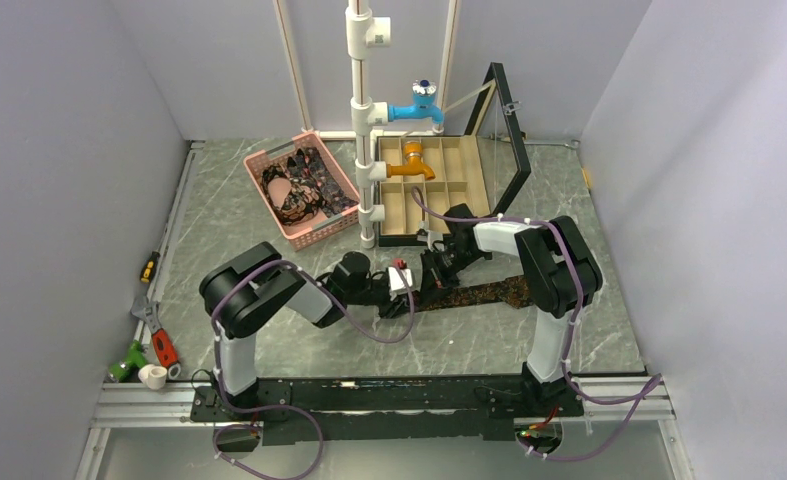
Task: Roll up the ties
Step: Roll the tie at the center of the board.
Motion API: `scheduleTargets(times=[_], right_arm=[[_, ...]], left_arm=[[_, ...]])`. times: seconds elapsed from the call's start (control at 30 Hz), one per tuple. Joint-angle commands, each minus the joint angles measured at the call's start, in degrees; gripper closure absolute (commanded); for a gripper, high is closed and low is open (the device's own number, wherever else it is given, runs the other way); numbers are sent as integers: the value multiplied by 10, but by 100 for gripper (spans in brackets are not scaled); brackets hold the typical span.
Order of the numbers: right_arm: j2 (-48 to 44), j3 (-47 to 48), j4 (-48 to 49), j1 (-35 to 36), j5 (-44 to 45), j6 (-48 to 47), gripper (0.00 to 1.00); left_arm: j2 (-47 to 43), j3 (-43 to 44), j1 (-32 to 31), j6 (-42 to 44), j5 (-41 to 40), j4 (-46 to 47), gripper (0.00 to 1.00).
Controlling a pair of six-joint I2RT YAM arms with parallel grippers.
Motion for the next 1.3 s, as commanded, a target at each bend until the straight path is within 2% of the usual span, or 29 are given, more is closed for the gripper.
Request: scheduleTargets(times=[0.0, 0.2, 0.33, 0.43, 0.53, 0.63, 0.83, 1.07, 1.27], right_arm=[[59, -31, 19, 7, 97, 25, 100], [55, -38, 28, 9, 75, 26, 100], [46, -29, 23, 9, 68, 25, 100], [21, -13, 0, 8, 66, 25, 100], [-21, 3, -20, 4, 65, 20, 90], [-50, 15, -44, -8, 53, 10, 82], [-95, 8, -62, -14, 13, -1, 68], [-113, -12, 11, -13, -24, 67, 60], [-74, -14, 44, 2, -16, 89, 61]], left_arm=[[60, 23, -19, -2, -4, 33, 59], [91, 17, -19, 27, -14, 5, 58], [69, 24, -18, 64, -33, -89, 68], [36, 29, -10, 95, -32, -199, 74], [15, 48, -3, 113, -30, -314, 76], [4, 59, -1, 126, -32, -371, 78], [-1, 67, -1, 123, -42, -409, 78], [1, 68, -1, 122, -48, -409, 77], [1, 68, -2, 117, -49, -408, 76]])
